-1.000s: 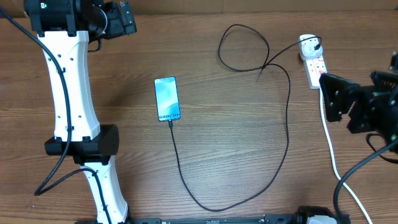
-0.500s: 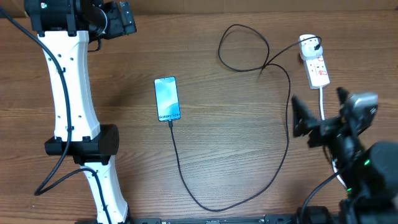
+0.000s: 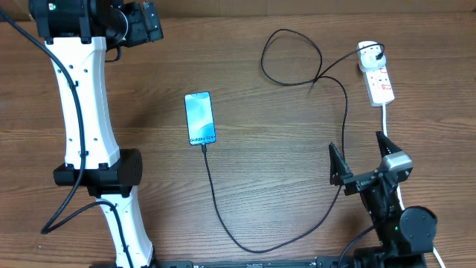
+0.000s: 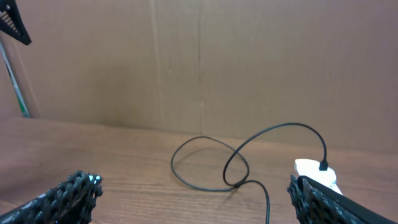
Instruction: Plug charger to phone and switch on socket
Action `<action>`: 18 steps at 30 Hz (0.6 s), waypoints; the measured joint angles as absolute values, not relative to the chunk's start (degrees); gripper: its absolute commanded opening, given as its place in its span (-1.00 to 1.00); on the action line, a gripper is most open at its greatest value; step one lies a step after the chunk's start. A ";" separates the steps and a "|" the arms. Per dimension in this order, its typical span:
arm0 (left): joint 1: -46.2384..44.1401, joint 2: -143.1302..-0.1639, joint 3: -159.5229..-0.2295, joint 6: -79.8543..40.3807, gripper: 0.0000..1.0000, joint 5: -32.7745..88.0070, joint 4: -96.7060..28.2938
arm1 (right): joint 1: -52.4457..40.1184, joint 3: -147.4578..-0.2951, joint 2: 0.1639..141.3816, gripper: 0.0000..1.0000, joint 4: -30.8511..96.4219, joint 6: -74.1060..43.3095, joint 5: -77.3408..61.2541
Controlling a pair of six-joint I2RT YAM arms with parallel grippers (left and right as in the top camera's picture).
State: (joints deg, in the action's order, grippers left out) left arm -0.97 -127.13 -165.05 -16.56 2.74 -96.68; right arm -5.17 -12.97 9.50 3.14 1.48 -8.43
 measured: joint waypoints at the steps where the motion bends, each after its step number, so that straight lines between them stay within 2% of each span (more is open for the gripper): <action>1: -0.97 -127.15 -165.05 -16.53 0.99 2.72 -96.66 | -5.26 -11.55 8.54 1.00 1.93 1.48 -8.27; 12: -0.97 -127.13 -165.05 -16.56 0.99 2.72 -96.68 | -5.28 -1.80 2.98 1.00 -2.35 1.50 -7.03; 18: -0.97 -127.13 -165.05 -16.53 0.99 2.72 -96.68 | -5.30 -1.06 1.65 1.00 1.98 1.48 -6.50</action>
State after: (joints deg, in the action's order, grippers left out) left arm -0.97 -127.13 -165.05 -16.53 2.72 -96.68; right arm -5.30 -1.06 1.65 1.98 1.48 -6.50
